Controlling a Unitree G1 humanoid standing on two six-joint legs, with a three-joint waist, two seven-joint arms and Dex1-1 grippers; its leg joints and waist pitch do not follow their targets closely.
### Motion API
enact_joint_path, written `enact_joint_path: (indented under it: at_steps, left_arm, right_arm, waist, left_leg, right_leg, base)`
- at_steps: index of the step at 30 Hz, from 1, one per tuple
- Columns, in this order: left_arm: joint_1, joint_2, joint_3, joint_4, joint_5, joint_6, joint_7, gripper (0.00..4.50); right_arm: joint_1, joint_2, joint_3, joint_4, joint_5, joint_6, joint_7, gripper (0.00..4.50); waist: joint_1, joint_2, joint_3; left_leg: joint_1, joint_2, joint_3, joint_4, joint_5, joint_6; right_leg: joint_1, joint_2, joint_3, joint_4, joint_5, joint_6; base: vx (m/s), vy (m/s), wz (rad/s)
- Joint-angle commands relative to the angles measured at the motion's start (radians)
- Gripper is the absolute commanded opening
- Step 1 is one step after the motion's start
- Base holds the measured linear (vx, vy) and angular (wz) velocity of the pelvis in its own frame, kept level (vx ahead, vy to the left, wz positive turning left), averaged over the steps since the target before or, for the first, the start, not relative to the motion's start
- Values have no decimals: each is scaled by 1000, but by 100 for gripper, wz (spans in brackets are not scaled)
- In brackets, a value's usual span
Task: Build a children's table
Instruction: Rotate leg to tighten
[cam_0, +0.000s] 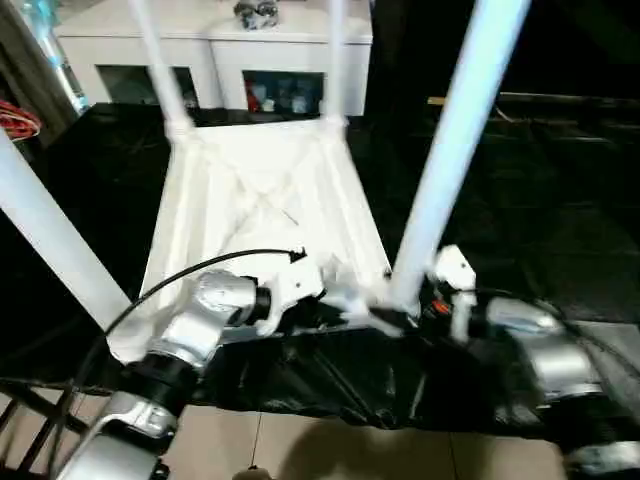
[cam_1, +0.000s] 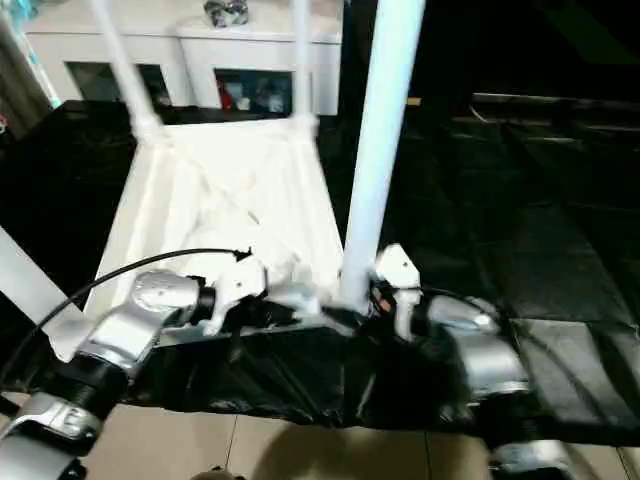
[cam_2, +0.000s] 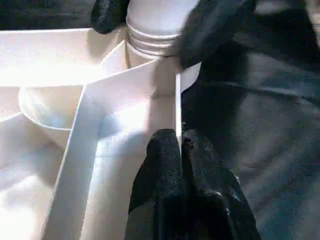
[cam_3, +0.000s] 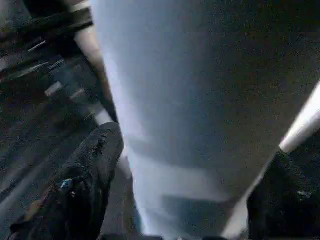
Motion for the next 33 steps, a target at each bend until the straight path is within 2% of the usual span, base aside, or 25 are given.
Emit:
enact_joint_path:
  at_steps: [1, 3, 6, 7, 8, 13, 14, 15, 23, 30, 33]
  left_arm:
    - [-20, -20, -27, -10, -12, -23, -7, 0]
    - [-24, 3, -34, -10, -28, -26, -64, 0]
    - [-24, 10, -36, -15, -34, -24, -82, 0]
    - [-24, 15, -37, -19, -42, -21, -106, 0]
    - [-24, 17, -36, -20, -45, -20, -116, 0]
    - [-33, 25, -36, -12, -57, -23, -151, 0]
    - [-35, 26, -37, -9, -57, -24, -153, 0]
    - [-35, 26, -37, -9, -57, -24, -153, 0]
    - [-43, 28, -27, 12, -50, -40, -141, 0]
    - [-38, 26, -21, 11, -51, -36, -133, 0]
    - [-46, 4, 2, 21, -50, -24, -66, 0]
  right_arm:
    - [11, 22, 101, -53, 20, 12, 121, 353]
    - [2, -8, 125, -74, 40, 28, 207, 353]
    - [-1, -16, 133, -80, 43, 26, 228, 353]
    - [-3, -21, 138, -85, 44, 20, 252, 353]
    - [-5, -23, 139, -85, 44, 17, 260, 353]
    - [-10, -32, 148, -89, 49, 32, 290, 340]
    - [-10, -32, 149, -90, 49, 34, 294, 313]
    - [-10, -32, 149, -90, 49, 34, 294, 313]
    - [13, -32, 166, -105, 40, 14, 307, 257]
    - [21, -27, 167, -112, 43, 17, 298, 253]
    - [38, 5, 143, -109, 45, 29, 225, 252]
  waist:
    - [0, -12, -53]
    - [7, -17, -51]
    - [12, -14, -52]
    - [12, -20, -52]
    - [14, -17, -53]
    - [14, -17, -54]
    - [15, -17, -55]
    - [15, -21, -55]
    - [23, -18, -55]
    - [25, -17, -56]
    - [27, -16, -55]
  left_leg:
    - [-2, 45, -7, -56, -223, 85]
    - [-1, 45, -7, -57, -225, 82]
    - [1, 48, -7, -57, -224, 79]
    - [0, 47, -7, -58, -223, 79]
    - [0, 47, -8, -58, -218, 76]
    - [0, 47, -7, -55, -201, 78]
    - [0, 46, -7, -54, -199, 78]
    - [-1, 46, -6, -54, -197, 79]
    - [0, 45, -7, -53, -193, 76]
    - [0, 45, -7, -52, -191, 77]
    - [0, 45, -7, -53, -193, 74]
  right_leg:
    - [47, -65, 51, -65, -228, -191]
    - [46, -67, 51, -67, -247, -192]
    - [44, -68, 52, -65, -256, -193]
    - [44, -68, 52, -66, -257, -193]
    - [44, -69, 51, -64, -256, -195]
    - [45, -68, 51, -60, -224, -203]
    - [45, -68, 51, -60, -220, -205]
    - [46, -68, 51, -60, -220, -205]
    - [46, -69, 51, -60, -239, -193]
    - [45, -67, 51, -59, -229, -195]
    - [45, -67, 51, -61, -238, -189]
  base:
    - [0, 0, 0]
    - [0, 0, 0]
    - [0, 0, 0]
    - [0, 0, 0]
    - [0, 0, 0]
    - [0, 0, 0]
    - [0, 0, 0]
    - [0, 0, 0]
    - [0, 0, 0]
    - [0, 0, 0]
    - [0, 0, 0]
